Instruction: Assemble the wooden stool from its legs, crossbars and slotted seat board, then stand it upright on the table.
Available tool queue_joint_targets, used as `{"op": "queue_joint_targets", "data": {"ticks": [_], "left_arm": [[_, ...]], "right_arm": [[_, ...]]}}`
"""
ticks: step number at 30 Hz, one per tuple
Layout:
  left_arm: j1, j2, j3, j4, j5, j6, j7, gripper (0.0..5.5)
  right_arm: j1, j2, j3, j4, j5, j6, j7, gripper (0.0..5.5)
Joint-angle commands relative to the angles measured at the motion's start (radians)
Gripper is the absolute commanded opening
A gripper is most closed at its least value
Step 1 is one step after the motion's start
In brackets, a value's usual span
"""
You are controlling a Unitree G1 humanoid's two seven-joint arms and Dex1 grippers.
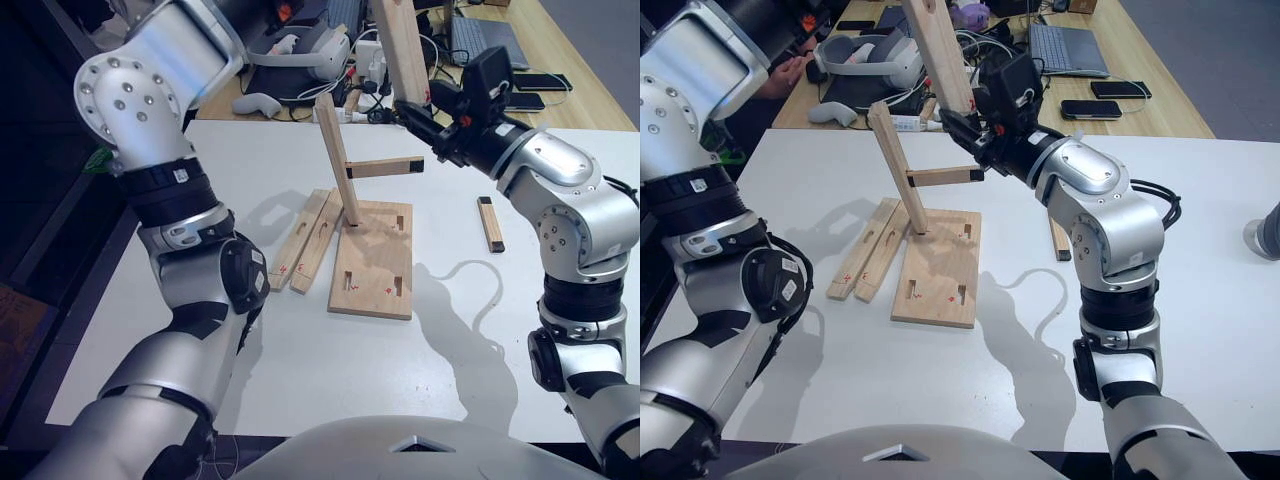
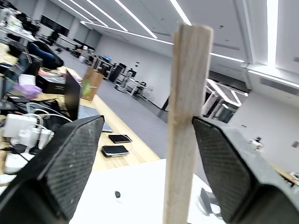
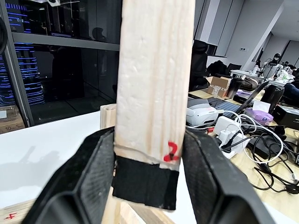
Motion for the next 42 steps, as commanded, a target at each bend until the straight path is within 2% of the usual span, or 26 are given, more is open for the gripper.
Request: {"op": "queue_joint_targets", "data": {"ticks": [1,17,26,36,42], "left_arm": [[0.04,-0.059,-0.013,-0.055,-0.062,0.047,0.045,3.53],[0.08,-0.07,-0.034,-0.087,-0.178,0.123,0.106,3.53],[0.052,0.026,-0.033,-0.006,-0.145,0.075,0.076,3.53],[0.123,-0.056,-0.071,-0.087,-0.214,0.12,0.133,3.53],[0.141,-0.068,-0.104,-0.085,-0.194,0.124,0.17,3.53]], "right_arm": [[-0.024,0.019,0.016,-0.016,0.021,0.019,0.001,2.04],[-0.045,0.058,0.024,-0.007,0.028,0.011,-0.006,2.04],[-0.002,0.019,0.038,-0.044,0.033,0.023,0.025,2.04],[-0.048,0.058,0.039,0.016,0.004,-0.017,-0.012,2.04],[-0.076,0.095,0.041,0.039,-0.002,-0.038,-0.034,2.04]]}}
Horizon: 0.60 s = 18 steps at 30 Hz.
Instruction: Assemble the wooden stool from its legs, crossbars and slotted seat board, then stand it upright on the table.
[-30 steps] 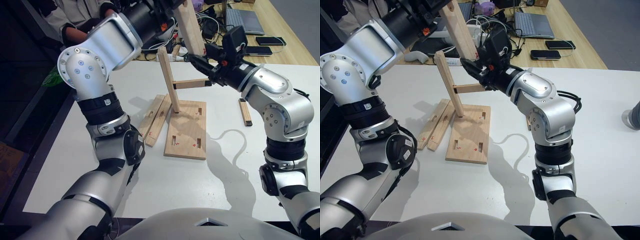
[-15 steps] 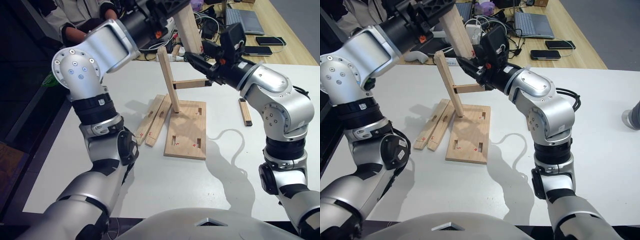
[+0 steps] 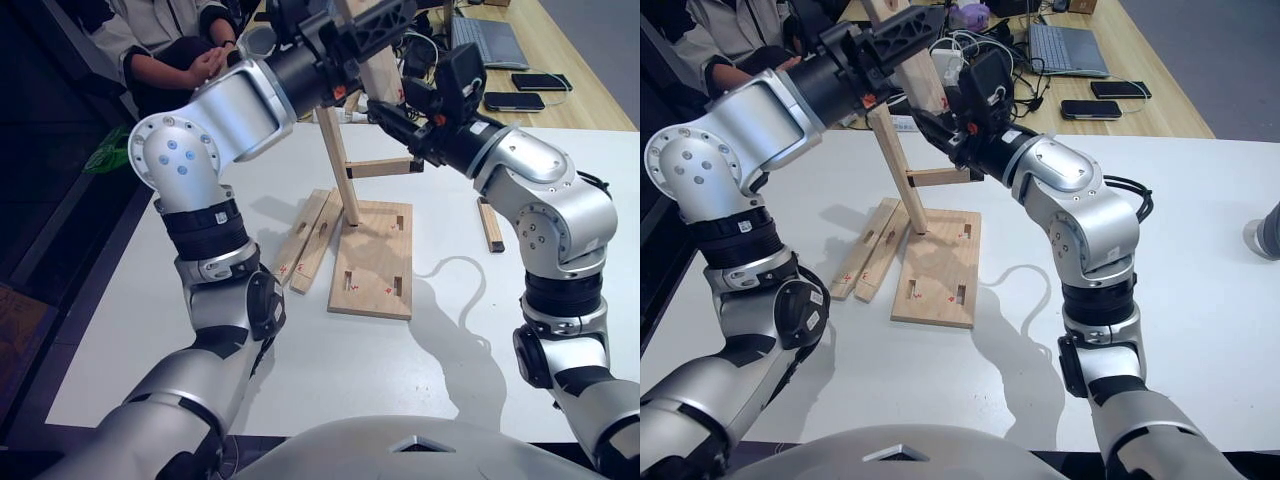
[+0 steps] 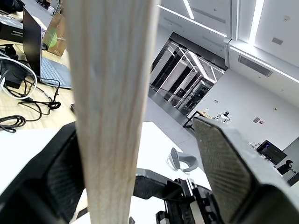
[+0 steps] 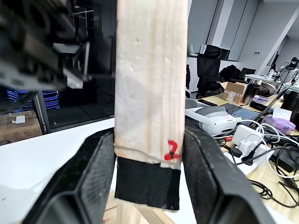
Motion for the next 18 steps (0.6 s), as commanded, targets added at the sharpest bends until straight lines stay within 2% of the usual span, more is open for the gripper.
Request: {"op": "queue_joint_targets", "data": {"ticks": [1,2,18], "left_arm": [[0.005,-0.003,-0.021,0.011,0.022,0.007,0.035,3.53],[0.004,-0.003,-0.018,0.015,0.023,0.003,0.039,3.53],[0.024,0.037,-0.049,-0.02,0.053,-0.057,-0.026,1.14]], "right_arm": [[-0.037,0.022,0.002,0.014,-0.008,-0.022,-0.016,2.04],[-0.038,0.025,0.004,0.014,-0.009,-0.023,-0.016,2.04],[-0.029,0.021,-0.003,0.018,-0.003,-0.021,-0.013,2.04]]}}
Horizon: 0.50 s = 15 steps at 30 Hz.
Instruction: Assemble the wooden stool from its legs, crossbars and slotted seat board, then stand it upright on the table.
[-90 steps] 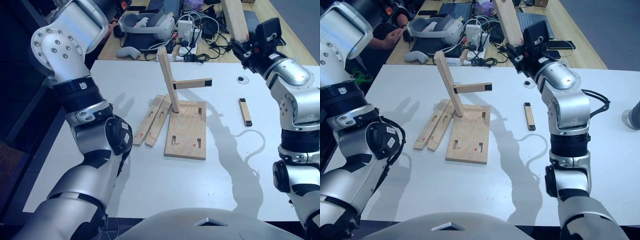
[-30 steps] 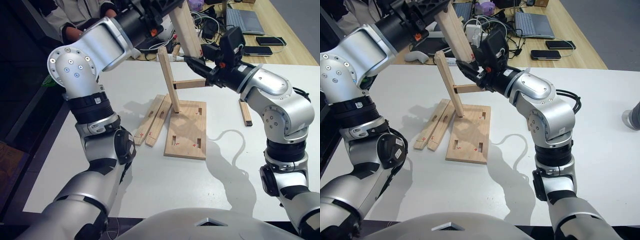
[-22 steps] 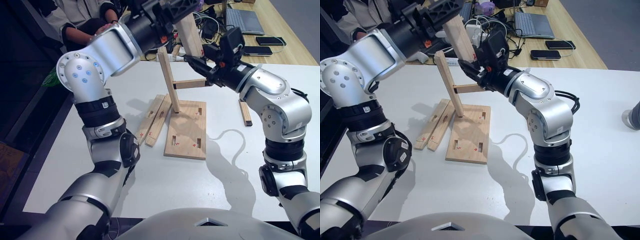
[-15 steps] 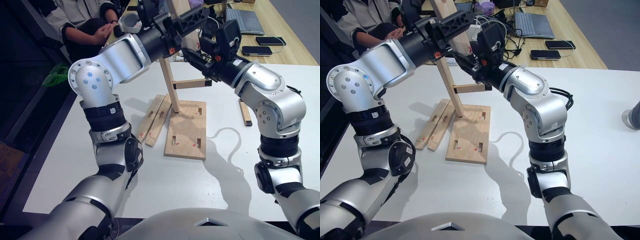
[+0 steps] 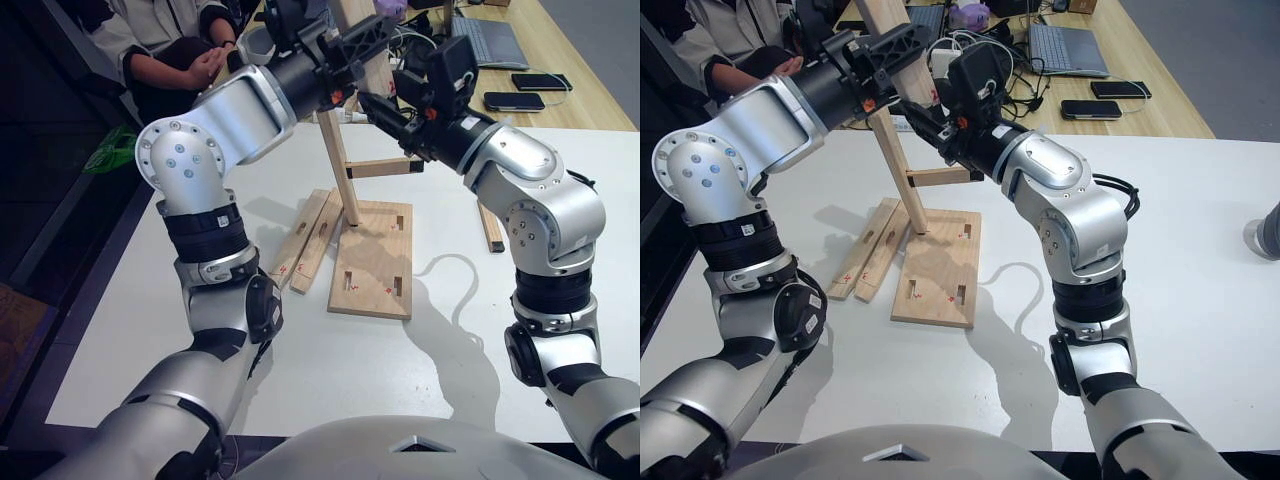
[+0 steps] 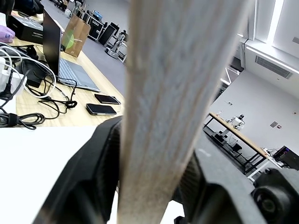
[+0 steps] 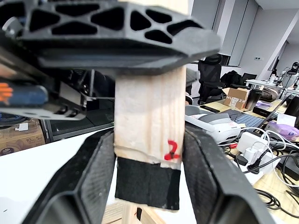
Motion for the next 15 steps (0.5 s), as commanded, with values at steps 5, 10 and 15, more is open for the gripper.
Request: {"op": "queue_joint_targets", "data": {"ticks": [5,10,15], "left_arm": [[0.018,0.026,-0.043,-0.038,0.024,-0.018,-0.06,1.04],[0.022,0.037,-0.058,-0.038,0.045,-0.028,-0.079,1.03],[0.02,0.045,-0.065,-0.041,0.055,-0.032,-0.093,1.03]], "right_arm": [[-0.017,-0.007,-0.014,0.005,0.005,0.008,0.003,2.04],[-0.019,-0.008,-0.013,0.007,0.01,0.014,0.008,2.04],[-0.011,-0.032,0.014,-0.013,0.012,0.022,0.042,2.75]]}}
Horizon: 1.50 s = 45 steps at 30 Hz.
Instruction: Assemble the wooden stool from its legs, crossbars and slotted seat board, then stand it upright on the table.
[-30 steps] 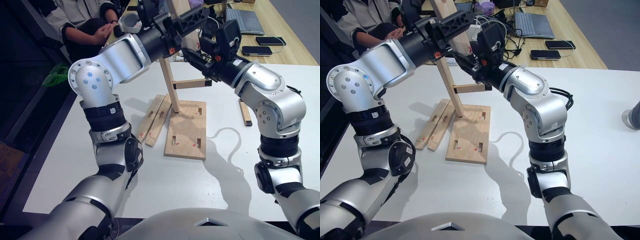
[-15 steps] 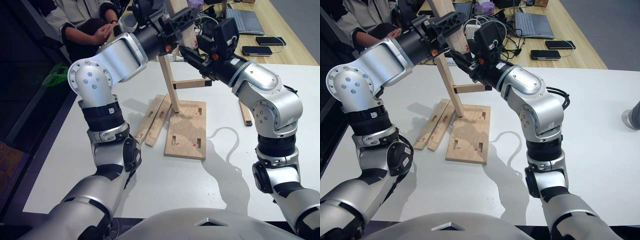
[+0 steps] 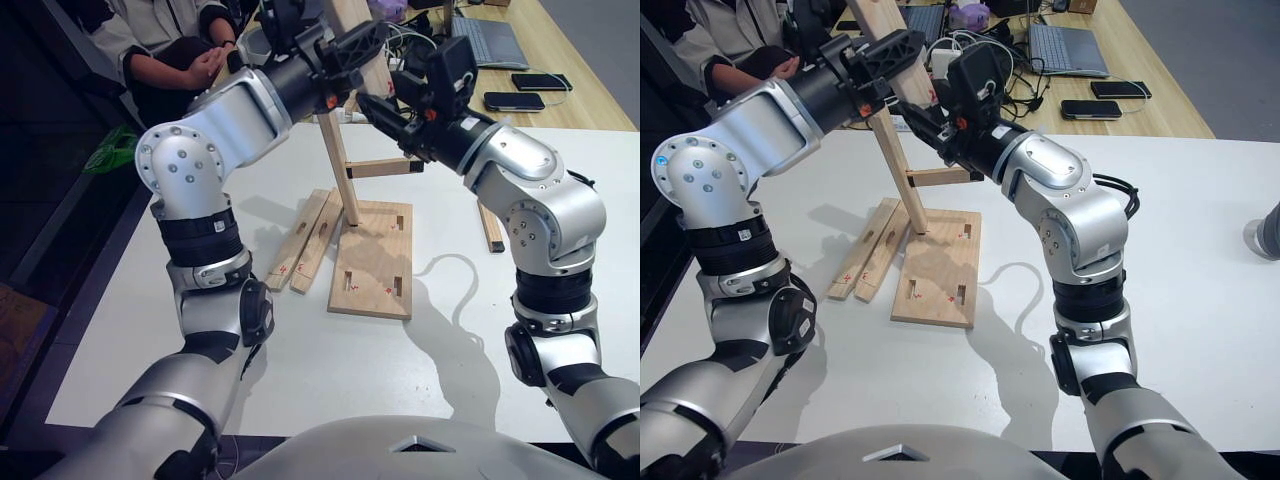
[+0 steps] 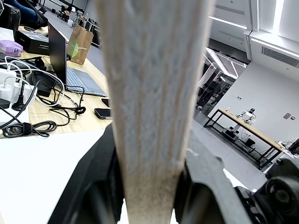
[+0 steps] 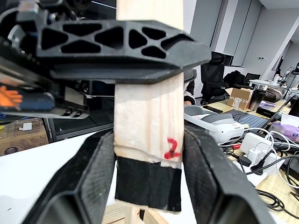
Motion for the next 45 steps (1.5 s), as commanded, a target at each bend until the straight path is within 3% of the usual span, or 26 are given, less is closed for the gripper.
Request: {"op": "queue_joint_targets", "data": {"ticks": [1,7,13,19,27,34,45], "left_arm": [[-0.002,0.011,-0.012,-0.011,0.006,0.0,-0.021,1.03],[-0.013,0.044,-0.015,0.007,0.033,-0.01,-0.058,1.03],[-0.018,0.173,-0.046,0.05,0.094,-0.03,-0.203,1.03],[0.057,0.298,-0.163,-0.051,0.096,-0.001,-0.457,1.03],[0.139,0.404,-0.334,-0.255,0.121,-0.033,-0.71,1.03],[0.134,0.427,-0.42,-0.247,0.202,-0.088,-0.778,1.03],[0.138,0.443,-0.415,-0.237,0.23,-0.113,-0.807,1.03]], "right_arm": [[-0.009,-0.032,0.017,-0.018,0.01,0.022,0.037,2.92],[0.006,-0.129,0.004,-0.053,0.13,0.107,0.212,3.93],[-0.029,-0.277,-0.1,0.0,0.294,0.228,0.386,4.96],[-0.137,-0.275,-0.218,0.156,0.401,0.286,0.386,5.0],[-0.249,-0.249,-0.233,0.332,0.471,0.313,0.443,5.0],[-0.323,-0.228,-0.248,0.408,0.55,0.359,0.545,5.0],[-0.299,-0.442,-0.188,0.443,0.439,0.276,0.726,5.0]]}}
